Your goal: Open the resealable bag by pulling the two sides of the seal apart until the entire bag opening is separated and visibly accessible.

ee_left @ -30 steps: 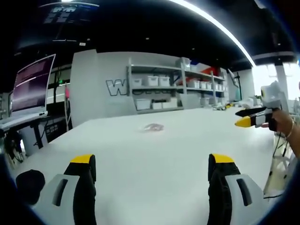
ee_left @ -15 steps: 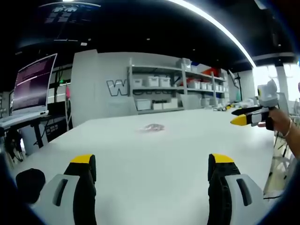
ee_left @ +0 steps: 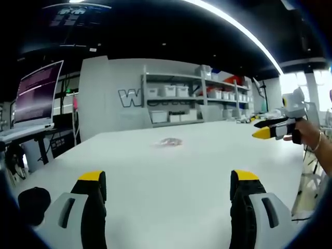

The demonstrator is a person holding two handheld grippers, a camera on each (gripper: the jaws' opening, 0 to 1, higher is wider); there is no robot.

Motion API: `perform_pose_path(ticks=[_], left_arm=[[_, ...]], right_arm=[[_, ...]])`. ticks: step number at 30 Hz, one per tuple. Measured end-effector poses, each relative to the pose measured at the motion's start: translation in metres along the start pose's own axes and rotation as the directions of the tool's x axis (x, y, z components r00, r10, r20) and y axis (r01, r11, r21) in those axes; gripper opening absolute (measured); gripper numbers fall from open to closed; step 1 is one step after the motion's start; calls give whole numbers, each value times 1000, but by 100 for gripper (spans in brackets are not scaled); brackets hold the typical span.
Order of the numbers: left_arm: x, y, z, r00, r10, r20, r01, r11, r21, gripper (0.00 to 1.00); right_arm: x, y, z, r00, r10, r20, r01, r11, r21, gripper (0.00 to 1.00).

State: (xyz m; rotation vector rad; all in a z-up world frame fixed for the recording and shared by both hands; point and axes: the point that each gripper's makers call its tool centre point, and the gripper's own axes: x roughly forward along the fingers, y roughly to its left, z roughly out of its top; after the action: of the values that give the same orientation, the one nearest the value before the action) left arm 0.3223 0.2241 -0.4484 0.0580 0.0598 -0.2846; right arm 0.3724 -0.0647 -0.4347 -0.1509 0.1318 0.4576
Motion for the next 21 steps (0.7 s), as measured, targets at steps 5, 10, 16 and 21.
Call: perform_pose_path(ticks=[5, 10, 16, 21], left_arm=[[0, -1, -1, 1000, -1, -3, 1, 1000, 2, 97], [-1, -1, 0, 1000, -1, -2, 1, 1000, 3, 97], [-1, -1, 0, 1000, -3, -3, 3, 1000, 5, 97], [-1, -1, 2, 1000, -3, -1, 3, 1000, 6, 97]], right_arm=[[1, 0, 0, 1000, 0, 0, 0, 1000, 2, 72], [3, -1, -1, 1000, -1, -4, 1, 1000, 5, 72], [5, 0, 0, 1000, -1, -4, 1, 1000, 9, 72], [7, 0, 0, 1000, 1, -7, -1, 1000, 11, 72]])
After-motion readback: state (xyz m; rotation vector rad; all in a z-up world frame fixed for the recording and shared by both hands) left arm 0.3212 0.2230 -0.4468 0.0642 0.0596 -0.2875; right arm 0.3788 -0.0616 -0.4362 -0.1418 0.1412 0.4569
